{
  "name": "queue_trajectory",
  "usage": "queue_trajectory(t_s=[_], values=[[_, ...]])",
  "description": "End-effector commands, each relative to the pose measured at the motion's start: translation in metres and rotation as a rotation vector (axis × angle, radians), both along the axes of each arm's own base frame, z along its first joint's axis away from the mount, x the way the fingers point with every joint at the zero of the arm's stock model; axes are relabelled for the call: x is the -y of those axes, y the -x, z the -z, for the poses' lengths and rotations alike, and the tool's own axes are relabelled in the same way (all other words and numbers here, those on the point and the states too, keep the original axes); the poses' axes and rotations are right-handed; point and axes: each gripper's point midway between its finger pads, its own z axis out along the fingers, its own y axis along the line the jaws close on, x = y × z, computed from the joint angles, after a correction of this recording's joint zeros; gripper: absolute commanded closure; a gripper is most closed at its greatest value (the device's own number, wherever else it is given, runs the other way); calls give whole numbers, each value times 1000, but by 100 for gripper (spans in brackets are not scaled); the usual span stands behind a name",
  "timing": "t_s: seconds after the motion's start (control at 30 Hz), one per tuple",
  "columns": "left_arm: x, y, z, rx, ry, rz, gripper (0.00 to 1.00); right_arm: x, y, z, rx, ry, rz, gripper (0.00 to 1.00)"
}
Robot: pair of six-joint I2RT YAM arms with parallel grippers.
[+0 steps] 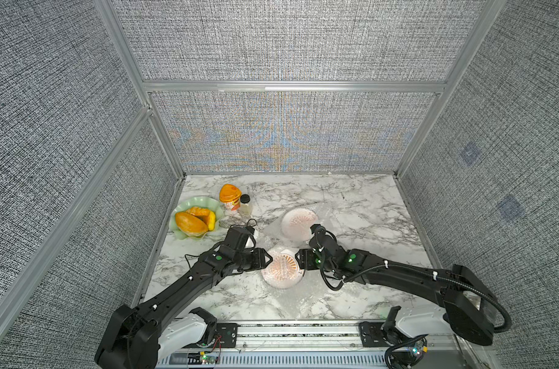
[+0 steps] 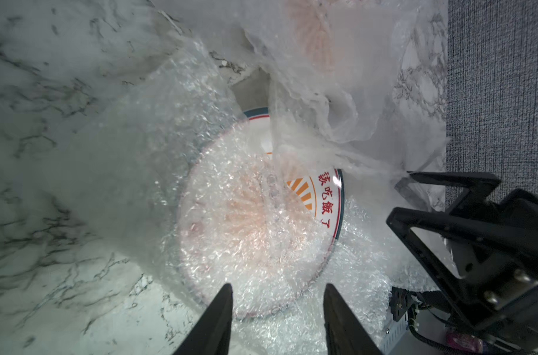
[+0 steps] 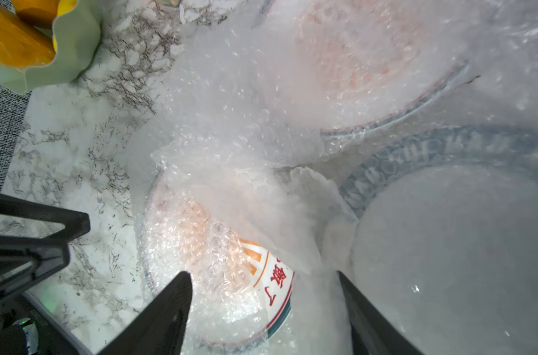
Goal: Unpack dinner plates from bubble wrap
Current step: Unwrap the bubble wrap at the center of the board.
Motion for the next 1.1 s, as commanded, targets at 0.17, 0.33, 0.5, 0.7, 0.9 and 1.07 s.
queue_trajectory(t_s=[0.17,0.33,0.5,0.7,0.9,1.07], values=[[37,6,34,-59,-9,66,54,0,-3,1,-28,-41,9,20],[37,7,60,-104,-61,59,56,5,-5,-5,-38,-67,15,12],[27,11,74,-118,-112,47,56,11,-6,-10,-37,-90,25,3],[20,16,85,-143,-144,40,57,18,-10,-11,-37,-65,42,1],[12,21,93,-158,-178,32,57,49,-25,-13,-2,35,120,1],[10,23,95,-165,-186,30,57,65,-35,-16,22,47,156,1]])
